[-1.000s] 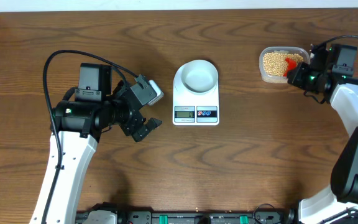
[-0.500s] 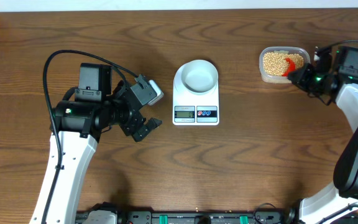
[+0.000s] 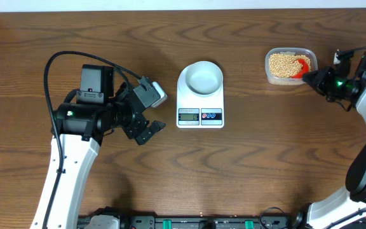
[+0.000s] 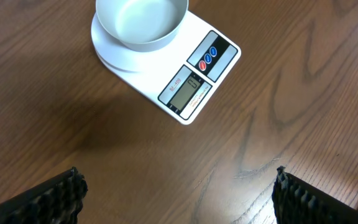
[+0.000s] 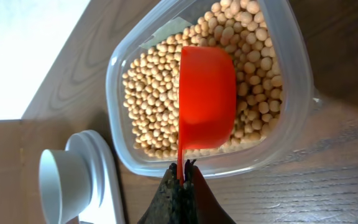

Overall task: Scoop item into bowl and weigh 50g on scale
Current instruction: 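Drag the scoop through the soybeans with the right gripper and lift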

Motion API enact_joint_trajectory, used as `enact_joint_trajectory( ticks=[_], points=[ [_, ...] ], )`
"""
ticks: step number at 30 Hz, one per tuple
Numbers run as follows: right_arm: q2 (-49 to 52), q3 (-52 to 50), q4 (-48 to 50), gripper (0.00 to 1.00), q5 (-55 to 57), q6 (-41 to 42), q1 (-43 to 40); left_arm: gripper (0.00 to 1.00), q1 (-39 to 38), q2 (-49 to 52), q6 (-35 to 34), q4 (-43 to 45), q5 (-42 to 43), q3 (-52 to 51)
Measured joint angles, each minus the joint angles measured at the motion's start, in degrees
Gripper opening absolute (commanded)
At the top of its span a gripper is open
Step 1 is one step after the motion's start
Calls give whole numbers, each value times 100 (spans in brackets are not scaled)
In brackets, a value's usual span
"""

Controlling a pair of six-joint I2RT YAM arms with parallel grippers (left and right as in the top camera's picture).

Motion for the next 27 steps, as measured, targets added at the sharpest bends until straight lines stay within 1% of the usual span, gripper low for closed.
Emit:
enact_joint_trajectory(
  ticks=[27],
  points=[
    [0,0,57,1,-1263,295,-715,98,0,0,0,-2,0,0]
  ],
)
